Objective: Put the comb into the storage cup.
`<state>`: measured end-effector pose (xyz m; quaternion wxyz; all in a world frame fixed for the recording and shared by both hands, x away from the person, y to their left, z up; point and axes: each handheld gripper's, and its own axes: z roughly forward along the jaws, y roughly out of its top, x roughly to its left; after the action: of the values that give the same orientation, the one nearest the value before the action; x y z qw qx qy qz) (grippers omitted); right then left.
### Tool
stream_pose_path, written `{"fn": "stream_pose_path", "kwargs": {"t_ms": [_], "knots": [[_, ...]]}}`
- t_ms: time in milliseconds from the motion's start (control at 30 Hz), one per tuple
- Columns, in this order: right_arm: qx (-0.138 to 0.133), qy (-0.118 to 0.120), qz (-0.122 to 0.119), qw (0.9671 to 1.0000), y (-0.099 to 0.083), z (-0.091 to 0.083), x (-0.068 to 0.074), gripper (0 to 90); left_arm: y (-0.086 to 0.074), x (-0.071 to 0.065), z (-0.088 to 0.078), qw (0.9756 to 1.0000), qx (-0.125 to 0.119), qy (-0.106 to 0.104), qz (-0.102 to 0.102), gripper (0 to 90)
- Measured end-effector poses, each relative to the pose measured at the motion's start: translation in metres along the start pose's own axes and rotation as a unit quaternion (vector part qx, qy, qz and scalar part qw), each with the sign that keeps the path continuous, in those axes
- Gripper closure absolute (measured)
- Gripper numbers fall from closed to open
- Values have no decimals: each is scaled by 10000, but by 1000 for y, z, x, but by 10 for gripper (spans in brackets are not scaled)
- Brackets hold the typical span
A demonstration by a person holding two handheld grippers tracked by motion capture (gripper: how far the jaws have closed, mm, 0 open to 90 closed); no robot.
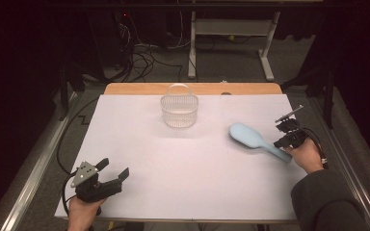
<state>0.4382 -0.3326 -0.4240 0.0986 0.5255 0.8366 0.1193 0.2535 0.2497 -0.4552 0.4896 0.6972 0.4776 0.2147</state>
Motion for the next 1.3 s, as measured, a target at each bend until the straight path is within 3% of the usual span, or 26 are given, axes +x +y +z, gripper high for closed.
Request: {"fn": "stream_pose_path", "kwargs": {"t_ms": [533,1300], "knots": [[-245,39,-254,9994,-11,-4,14,900,0,-1,0,10000,26,36,55,138],[-313,162,-419,9985,-18,-9,29,900,0,-1,0,10000,9,31,53,138]]}}
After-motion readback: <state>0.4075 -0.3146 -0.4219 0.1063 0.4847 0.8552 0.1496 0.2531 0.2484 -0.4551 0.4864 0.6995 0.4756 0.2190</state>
